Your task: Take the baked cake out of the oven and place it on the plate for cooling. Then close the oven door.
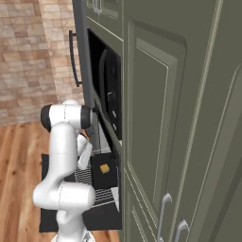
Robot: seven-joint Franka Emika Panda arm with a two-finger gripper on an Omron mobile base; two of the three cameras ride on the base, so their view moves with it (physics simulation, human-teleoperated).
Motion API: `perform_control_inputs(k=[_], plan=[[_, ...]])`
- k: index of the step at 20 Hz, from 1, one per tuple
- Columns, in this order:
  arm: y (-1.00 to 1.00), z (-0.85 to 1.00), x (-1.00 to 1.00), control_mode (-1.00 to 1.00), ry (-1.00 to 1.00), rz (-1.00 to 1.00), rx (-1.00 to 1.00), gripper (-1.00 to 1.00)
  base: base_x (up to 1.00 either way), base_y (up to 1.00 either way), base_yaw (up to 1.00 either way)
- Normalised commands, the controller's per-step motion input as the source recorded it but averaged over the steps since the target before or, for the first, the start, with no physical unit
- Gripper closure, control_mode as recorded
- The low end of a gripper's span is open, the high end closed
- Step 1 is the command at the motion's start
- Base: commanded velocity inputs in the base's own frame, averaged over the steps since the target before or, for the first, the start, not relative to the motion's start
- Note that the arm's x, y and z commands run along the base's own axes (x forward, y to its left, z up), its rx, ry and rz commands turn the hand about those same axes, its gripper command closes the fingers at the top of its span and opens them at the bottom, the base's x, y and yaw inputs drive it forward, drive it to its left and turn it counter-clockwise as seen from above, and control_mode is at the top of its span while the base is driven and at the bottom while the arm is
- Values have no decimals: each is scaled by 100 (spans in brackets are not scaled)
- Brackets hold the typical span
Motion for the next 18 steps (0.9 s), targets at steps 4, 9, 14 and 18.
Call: perform_control_inputs(k=[4,9,14,18], plan=[[-17,-22,13,-100,5,12,-12,-100,0,0,0],[-7,-26,21,-100,5,14,-9,-100,0,0,0],[-6,-39,29,-100,9,16,-8,-100,0,0,0],[-12,-39,26,-100,6,17,-7,-100,0,0,0]])
